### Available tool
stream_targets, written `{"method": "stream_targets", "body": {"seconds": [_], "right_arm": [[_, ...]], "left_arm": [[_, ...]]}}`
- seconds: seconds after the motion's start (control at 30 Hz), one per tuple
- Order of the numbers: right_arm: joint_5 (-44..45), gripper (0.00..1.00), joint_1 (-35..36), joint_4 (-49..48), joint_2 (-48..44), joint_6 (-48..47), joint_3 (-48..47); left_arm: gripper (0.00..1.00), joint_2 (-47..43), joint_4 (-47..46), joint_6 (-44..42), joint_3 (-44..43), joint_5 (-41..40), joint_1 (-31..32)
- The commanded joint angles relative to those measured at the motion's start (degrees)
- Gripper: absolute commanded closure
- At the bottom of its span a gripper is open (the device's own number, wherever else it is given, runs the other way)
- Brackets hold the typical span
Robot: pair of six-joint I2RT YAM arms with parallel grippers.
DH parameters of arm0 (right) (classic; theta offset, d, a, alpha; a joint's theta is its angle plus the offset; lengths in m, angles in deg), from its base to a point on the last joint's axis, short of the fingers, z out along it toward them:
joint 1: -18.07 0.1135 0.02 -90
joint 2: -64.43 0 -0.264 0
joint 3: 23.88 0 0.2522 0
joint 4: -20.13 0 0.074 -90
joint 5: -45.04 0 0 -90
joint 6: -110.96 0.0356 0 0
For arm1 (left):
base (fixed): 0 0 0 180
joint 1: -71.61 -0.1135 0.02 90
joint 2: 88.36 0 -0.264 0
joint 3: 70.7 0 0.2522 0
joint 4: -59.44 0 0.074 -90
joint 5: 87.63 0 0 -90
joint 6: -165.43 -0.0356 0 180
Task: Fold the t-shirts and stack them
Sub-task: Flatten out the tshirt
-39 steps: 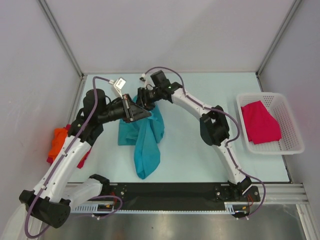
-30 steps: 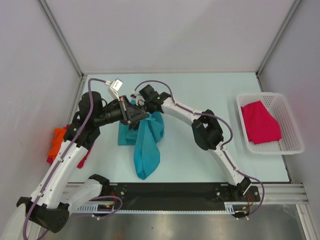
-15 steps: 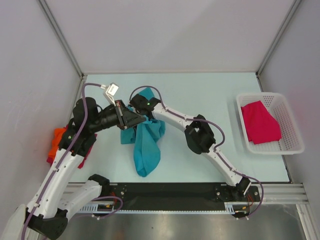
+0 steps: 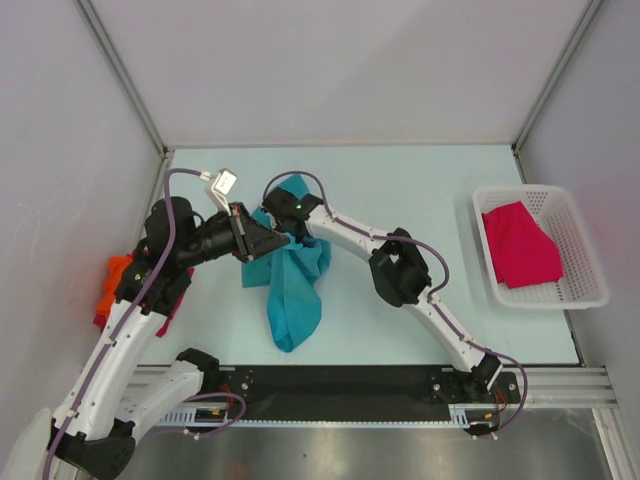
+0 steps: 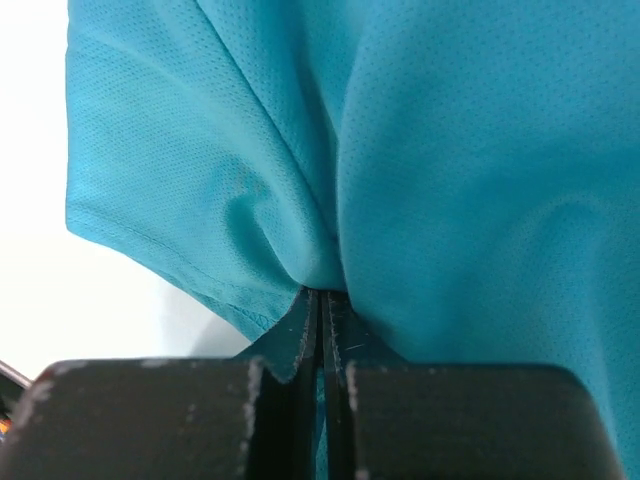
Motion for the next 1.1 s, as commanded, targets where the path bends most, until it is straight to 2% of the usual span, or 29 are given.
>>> {"method": "stream_targets", "body": {"seconds": [0.0,0.07,0.17,0.37,0.6,0.7,0.87,0.93,1.07], "right_arm": [[4.7,1.00,-3.5,-0.4,1.2,-0.7,-4.4],[4.7,1.00,-6.5,0.7,2.0,-0.3,-10.3],[3.8,1.00,-11.6,0.8,0.2,0.9,-13.3],[2.0,1.00,-19.7,-0.1,-7.1,1.3,-13.2],[4.8,1.00,-27.4,-0.1,-17.4,1.9,-9.3],[6.6,1.00,-29.5,-0.2,-21.3,2.7,-7.7],[13.7,1.00,-30.2,0.9,-26.9,1.9,-8.2],[14.5,1.00,-31.2,0.9,-29.6,1.7,-8.1],[15.5,1.00,-32.4,1.6,-33.6,1.6,-8.1]], "left_arm": [[1.00,-1.2,-0.7,-1.7,0.2,-0.2,-0.2],[1.00,-1.2,-0.7,-1.4,0.5,-0.1,-0.2],[1.00,-1.3,-0.9,-1.4,0.9,-0.1,-0.2],[1.00,-0.9,-1.3,-1.5,1.7,0.0,-0.2],[1.00,0.3,0.4,-3.0,2.1,-2.4,-0.9],[1.00,1.5,4.8,-2.6,0.2,-4.6,-3.6],[1.00,3.4,13.6,-3.5,-4.3,-8.6,-15.2],[1.00,3.4,14.3,-3.3,-4.9,-6.9,-20.9],[1.00,3.6,14.4,-1.4,-6.3,-6.2,-26.0]]}}
